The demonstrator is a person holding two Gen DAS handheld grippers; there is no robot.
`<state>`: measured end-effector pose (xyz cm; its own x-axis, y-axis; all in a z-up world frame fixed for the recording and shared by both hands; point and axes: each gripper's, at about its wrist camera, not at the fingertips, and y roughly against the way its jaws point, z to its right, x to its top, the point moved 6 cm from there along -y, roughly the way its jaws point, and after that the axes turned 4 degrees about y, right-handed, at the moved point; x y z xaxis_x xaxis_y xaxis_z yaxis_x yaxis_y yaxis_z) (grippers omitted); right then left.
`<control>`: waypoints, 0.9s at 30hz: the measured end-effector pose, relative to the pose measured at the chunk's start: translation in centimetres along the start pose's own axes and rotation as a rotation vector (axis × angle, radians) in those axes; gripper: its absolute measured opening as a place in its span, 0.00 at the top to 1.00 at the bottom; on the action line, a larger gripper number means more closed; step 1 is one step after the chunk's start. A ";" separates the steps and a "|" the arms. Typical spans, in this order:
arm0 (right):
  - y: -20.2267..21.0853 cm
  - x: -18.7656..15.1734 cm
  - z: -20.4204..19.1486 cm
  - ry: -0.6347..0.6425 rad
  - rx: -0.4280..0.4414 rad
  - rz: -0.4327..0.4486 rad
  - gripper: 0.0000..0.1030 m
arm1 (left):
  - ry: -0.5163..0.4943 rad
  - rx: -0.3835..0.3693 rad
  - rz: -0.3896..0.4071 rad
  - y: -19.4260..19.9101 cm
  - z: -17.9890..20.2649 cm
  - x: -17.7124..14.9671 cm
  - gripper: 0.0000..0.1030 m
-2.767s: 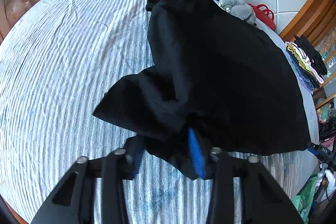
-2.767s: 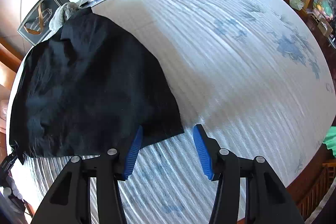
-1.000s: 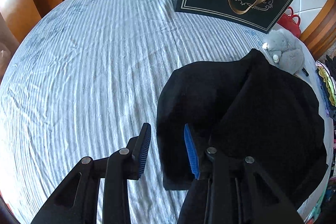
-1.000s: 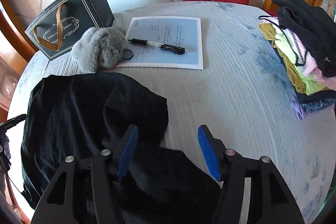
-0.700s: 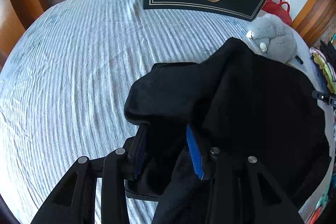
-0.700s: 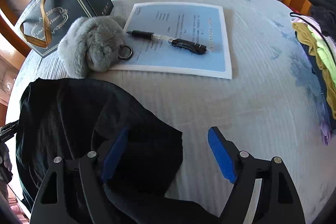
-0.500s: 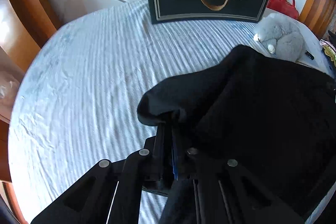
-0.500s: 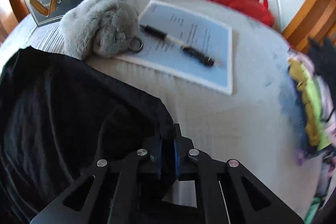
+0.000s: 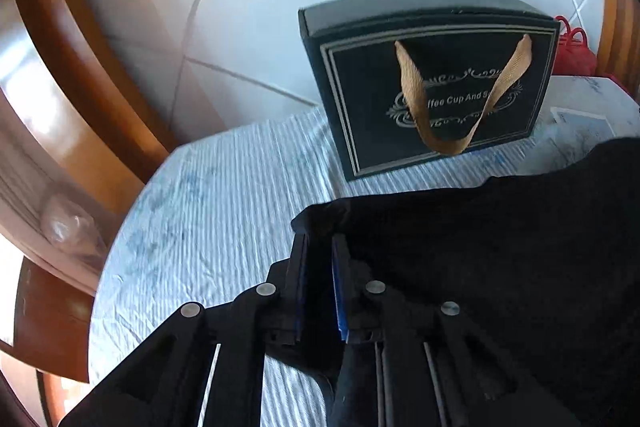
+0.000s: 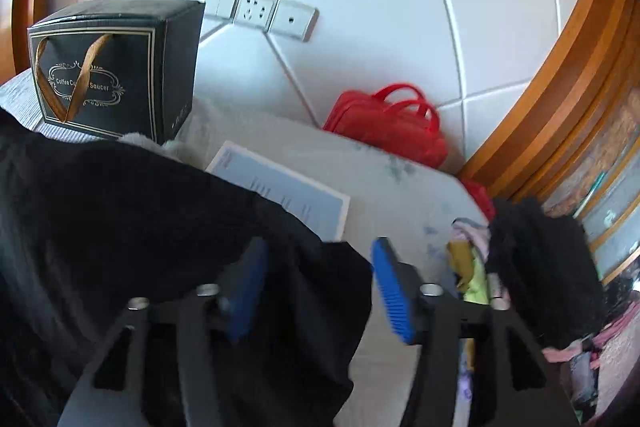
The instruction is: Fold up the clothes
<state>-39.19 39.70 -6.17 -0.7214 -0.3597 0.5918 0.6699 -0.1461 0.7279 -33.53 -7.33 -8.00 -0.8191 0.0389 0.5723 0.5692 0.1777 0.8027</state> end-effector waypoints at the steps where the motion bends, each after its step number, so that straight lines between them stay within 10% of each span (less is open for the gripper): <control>1: 0.1 -0.9 0.5 -0.039 0.028 -0.006 0.38 | 0.022 -0.030 -0.007 0.3 -0.4 -0.7 0.88; 5: 2.2 -6.6 2.9 -0.121 0.071 -0.040 0.38 | 0.053 -0.103 -0.055 2.6 -2.4 -5.9 0.62; 16: 8.6 -28.1 7.5 -0.377 0.155 -0.250 0.33 | 0.242 -0.184 -0.265 9.3 -5.1 -27.2 0.57; 27: 11.0 -34.1 7.5 -0.453 0.270 -0.235 0.19 | 0.228 -0.224 -0.267 10.0 0.0 -32.9 0.55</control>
<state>-8.54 57.32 -15.75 -0.8885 0.0932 0.4494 0.4569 0.0875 0.8852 -0.88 -6.81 -18.80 -0.9176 -0.2031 0.3417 0.3611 -0.0670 0.9301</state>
